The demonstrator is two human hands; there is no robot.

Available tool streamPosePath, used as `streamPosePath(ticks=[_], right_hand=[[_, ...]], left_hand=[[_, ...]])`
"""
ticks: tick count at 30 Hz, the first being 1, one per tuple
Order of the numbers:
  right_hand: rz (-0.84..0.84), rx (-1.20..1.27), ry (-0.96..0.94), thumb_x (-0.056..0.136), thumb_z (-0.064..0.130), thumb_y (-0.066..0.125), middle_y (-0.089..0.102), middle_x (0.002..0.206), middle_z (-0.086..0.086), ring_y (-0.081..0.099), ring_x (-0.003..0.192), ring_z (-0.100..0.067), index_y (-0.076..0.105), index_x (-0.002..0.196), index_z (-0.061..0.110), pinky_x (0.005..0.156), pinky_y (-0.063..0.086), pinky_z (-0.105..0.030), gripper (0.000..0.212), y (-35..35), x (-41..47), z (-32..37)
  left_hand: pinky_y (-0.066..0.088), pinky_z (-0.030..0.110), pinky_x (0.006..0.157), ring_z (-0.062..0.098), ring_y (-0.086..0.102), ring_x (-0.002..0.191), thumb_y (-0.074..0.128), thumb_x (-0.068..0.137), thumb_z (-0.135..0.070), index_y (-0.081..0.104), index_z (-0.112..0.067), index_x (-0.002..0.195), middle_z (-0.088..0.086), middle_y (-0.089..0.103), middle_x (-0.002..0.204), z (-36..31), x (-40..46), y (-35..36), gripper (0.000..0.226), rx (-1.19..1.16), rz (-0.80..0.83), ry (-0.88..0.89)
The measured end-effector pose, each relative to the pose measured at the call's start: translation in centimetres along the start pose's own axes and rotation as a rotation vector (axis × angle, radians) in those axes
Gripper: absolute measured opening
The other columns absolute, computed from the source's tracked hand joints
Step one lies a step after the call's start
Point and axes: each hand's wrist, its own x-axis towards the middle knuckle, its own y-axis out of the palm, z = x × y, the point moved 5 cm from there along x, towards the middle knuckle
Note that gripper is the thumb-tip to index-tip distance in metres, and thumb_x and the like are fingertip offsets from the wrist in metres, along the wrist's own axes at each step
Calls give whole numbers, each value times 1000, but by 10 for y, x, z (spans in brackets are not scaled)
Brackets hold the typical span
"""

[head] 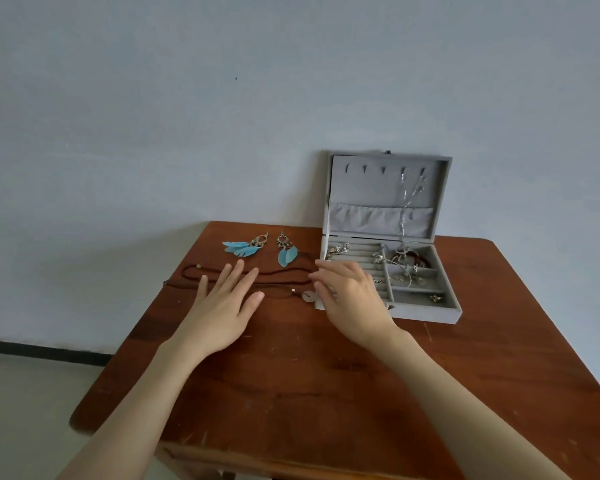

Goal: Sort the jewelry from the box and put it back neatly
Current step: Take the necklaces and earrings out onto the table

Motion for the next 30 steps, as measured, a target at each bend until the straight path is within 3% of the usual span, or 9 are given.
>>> streamPosePath(ticks=[4,7,9,12,15,17,20,25,30], right_hand=[[-109,41,91,91,11,53,62,120,-8,53,112,-27,67,109,10,97,43,-39,23,-36,1,-36],[-110,59,269,93,13,51,62,116,-5,54,107,-19,63,114,9,91,39,-23,25,-60,5,-76],[-106,67,374,94,16,50,62,115,-6,57,104,-17,61,117,9,88,41,-23,26,-72,13,-102],[-118,72,479,94,18,49,64,114,-9,58,103,-21,59,119,8,87,40,-25,29,-84,32,-132],[-164,72,531,94,21,49,69,104,-8,62,97,-23,63,112,11,81,43,-27,25,-88,55,-154],[-226,82,560,92,24,49,71,95,-8,64,93,-26,63,108,12,81,48,-31,24,-89,70,-164],[-317,97,638,91,28,47,71,88,-10,64,86,-28,62,103,11,81,51,-38,25,-87,87,-175],[-377,142,699,90,30,50,71,84,-13,65,85,-31,66,93,10,80,51,-39,26,-83,100,-182],[-379,213,650,89,29,53,71,83,-12,66,80,-34,66,92,12,77,53,-44,21,-82,98,-185]], left_hand=[[-2,35,116,9,-6,143,29,99,-35,19,-27,146,-5,4,157,-55,17,-7,49,-164,-132,189],[7,30,115,8,2,144,35,99,-28,29,-25,143,-6,16,155,-95,34,-8,45,-270,-191,285],[10,30,115,9,2,144,37,99,-25,32,-24,142,-5,19,154,-119,50,-7,44,-311,-206,329],[6,41,118,17,-6,144,38,98,-26,27,-21,144,0,12,156,-148,82,-10,48,-175,-275,393],[-3,39,116,21,-10,144,35,98,-27,16,-18,148,2,2,157,-169,117,-17,54,-41,-286,429],[-1,36,115,21,-2,145,35,99,-24,16,-16,148,4,8,157,-181,134,-20,53,-33,-302,459],[23,28,111,20,30,136,39,98,-15,31,-10,143,8,37,145,-195,151,-25,46,-127,-415,497],[39,16,91,17,59,108,47,94,-10,60,-7,120,7,65,115,-205,177,-37,29,-696,-428,204],[53,40,81,30,67,79,63,84,-26,71,3,76,19,71,80,-220,195,-43,31,-897,-384,-19]])
